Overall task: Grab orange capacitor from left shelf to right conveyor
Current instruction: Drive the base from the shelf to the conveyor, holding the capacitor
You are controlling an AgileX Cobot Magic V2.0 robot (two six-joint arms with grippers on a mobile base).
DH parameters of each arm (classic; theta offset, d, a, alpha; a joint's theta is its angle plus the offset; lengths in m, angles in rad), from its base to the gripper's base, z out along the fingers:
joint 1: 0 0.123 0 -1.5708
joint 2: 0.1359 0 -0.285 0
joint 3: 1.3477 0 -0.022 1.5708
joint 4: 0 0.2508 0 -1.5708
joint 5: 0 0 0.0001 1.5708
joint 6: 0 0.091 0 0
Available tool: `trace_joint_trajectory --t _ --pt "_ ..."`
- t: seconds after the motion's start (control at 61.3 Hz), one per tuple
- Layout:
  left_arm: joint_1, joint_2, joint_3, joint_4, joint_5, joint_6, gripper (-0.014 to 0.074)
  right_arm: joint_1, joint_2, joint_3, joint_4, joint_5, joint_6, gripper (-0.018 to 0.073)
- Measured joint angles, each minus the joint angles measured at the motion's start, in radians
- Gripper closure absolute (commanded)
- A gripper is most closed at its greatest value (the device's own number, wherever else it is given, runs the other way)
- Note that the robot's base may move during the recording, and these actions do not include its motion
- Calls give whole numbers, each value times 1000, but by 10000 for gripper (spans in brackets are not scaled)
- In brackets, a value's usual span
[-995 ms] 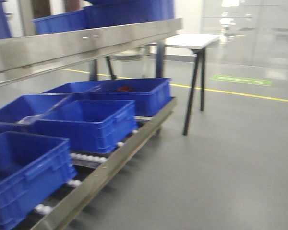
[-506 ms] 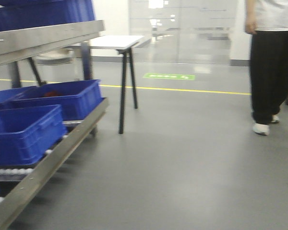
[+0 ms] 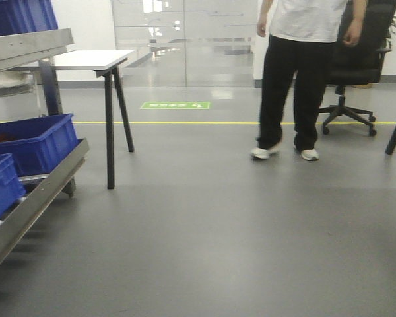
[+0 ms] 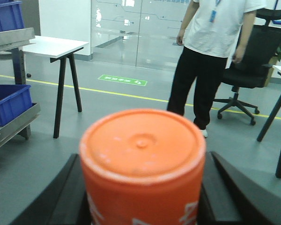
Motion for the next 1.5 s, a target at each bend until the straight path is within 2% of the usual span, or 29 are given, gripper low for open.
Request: trace_joint_trajectory --t 1.5 --pt "0 0 0 0 0 0 723 0 -1 0 0 2 0 437"
